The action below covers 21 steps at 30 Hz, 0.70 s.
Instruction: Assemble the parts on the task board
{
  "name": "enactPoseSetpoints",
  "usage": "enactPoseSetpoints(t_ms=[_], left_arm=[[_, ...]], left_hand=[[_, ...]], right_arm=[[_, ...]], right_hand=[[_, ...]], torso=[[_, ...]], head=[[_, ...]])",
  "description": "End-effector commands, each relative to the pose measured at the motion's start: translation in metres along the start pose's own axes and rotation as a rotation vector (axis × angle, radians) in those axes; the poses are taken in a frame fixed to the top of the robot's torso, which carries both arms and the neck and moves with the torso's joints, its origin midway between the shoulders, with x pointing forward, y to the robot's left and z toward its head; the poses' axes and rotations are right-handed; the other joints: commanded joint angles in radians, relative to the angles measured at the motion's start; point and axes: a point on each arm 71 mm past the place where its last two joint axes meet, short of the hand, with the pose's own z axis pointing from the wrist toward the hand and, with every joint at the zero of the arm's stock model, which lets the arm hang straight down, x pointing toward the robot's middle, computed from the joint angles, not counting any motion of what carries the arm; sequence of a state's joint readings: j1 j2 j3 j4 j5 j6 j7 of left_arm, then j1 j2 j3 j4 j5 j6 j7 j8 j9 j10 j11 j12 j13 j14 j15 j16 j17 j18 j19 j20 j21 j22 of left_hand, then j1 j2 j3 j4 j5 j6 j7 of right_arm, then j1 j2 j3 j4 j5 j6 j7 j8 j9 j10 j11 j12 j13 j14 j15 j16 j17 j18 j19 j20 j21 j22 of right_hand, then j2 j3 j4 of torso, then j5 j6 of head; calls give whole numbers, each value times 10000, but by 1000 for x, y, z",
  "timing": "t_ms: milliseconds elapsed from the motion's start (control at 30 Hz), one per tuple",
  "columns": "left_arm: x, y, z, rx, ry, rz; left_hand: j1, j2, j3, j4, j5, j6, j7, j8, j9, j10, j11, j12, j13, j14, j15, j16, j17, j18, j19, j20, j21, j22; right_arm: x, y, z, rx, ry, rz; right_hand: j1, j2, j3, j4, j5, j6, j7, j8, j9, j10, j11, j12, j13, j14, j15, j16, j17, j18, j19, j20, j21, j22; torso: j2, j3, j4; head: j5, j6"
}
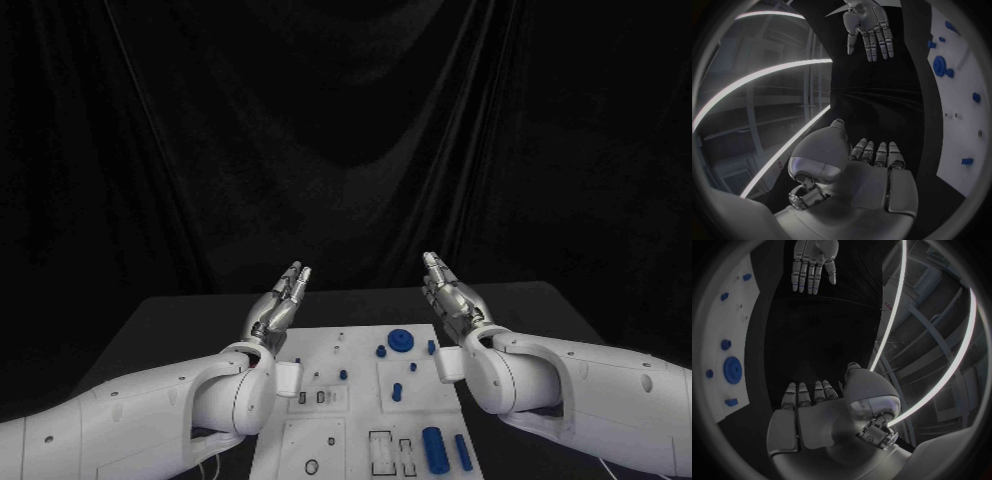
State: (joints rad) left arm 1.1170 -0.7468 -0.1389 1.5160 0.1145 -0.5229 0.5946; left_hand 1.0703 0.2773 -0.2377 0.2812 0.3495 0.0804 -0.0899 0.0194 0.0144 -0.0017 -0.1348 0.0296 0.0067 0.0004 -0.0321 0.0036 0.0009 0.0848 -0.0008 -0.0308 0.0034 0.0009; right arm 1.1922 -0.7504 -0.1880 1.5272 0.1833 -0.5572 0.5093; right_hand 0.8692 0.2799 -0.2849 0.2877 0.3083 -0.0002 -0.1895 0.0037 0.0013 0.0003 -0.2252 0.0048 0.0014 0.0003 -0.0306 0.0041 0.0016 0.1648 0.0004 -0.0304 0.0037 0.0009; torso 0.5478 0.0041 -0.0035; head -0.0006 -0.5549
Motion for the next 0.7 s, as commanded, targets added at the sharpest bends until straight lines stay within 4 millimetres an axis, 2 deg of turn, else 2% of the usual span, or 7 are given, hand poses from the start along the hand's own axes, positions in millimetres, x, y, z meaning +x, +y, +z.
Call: enactPoseSetpoints(t_ms=[33,133,300,433,467,533,700], left_arm=[[8,-7,2,819,1190,-2003],[10,-6,2,982,1586,-2631],[11,-6,2,1113,1851,-3108],[11,-6,2,1154,1925,-3250],[8,-4,2,991,2392,-3545],[7,-5,3,1049,2460,-3447],[4,-6,3,1273,2645,-3062]], left_hand=[[328,73,-47,120,95,-25,-119,-66,-11,0,-133,-53,-14,-4,-1398,-36,-9,184,8,-1070,-34,-9],[337,52,-58,113,79,11,-103,-57,-3,-1,-122,-39,-11,-4,-1394,-36,-9,183,8,-1075,-34,-9],[344,45,-63,112,71,41,-88,-51,2,-1,-111,-29,-8,-4,-1388,-36,-9,181,8,-1072,-34,-9],[341,80,-59,121,80,91,-6,-42,10,1,-31,-14,-5,-4,-1323,-36,-9,156,8,-1040,-34,-9],[348,83,-59,117,80,137,53,-35,17,2,29,-3,-2,-4,-1265,-36,-9,127,8,-1011,-34,-9],[356,81,-58,115,84,154,67,-32,19,3,42,1,-1,-4,-1253,-36,-9,120,8,-1003,-34,-9],[396,88,-44,114,115,181,151,-30,21,4,149,1,-1,-4,-1133,-36,-9,83,8,-919,-34,-9]], right_arm=[[5,-2,1,554,731,1296],[5,-2,2,605,798,1377],[5,-2,2,605,798,1377],[5,-2,2,605,798,1377],[-1,-1,4,564,1256,1667],[-2,-1,5,586,1356,1659],[-5,0,6,374,1796,1226]], right_hand=[[148,22,-68,35,12,2,2,-37,-13,-3,25,-48,-14,-3,-2116,-41,-16,147,-4,-951,-37,-9],[172,3,-92,32,-46,2,88,-37,-13,-3,98,-48,-14,-3,-2049,-41,-16,144,-4,-861,-37,-9],[199,-3,-100,28,-87,2,123,-37,-13,-3,123,-48,-14,-3,-2027,-41,-16,141,-4,-776,-37,-9],[251,-19,-118,27,-119,2,198,-37,-13,-3,193,-48,-14,-3,-1969,-41,-16,141,-4,-657,-37,-9],[261,-20,-123,28,-127,5,222,-35,-11,-3,216,-48,-14,-3,-1947,-41,-16,141,-4,-629,-37,-9],[278,-23,-137,31,-145,29,289,-21,-1,-3,279,-48,-14,-3,-1893,-41,-16,140,-4,-559,-37,-9],[389,-60,-193,20,-216,118,621,37,32,-3,623,-48,-14,-3,-1456,-41,-16,142,-4,-79,-37,-9]], torso=[[1,1,-1],[1,1,-1],[1,1,-1],[1,1,-1],[6,-6,6],[3,-3,-2],[-21,9,-12]], head=[[-1,-2],[-1,-2],[-1,-2],[-1,-2],[14,-261],[63,-314],[40,-409]])
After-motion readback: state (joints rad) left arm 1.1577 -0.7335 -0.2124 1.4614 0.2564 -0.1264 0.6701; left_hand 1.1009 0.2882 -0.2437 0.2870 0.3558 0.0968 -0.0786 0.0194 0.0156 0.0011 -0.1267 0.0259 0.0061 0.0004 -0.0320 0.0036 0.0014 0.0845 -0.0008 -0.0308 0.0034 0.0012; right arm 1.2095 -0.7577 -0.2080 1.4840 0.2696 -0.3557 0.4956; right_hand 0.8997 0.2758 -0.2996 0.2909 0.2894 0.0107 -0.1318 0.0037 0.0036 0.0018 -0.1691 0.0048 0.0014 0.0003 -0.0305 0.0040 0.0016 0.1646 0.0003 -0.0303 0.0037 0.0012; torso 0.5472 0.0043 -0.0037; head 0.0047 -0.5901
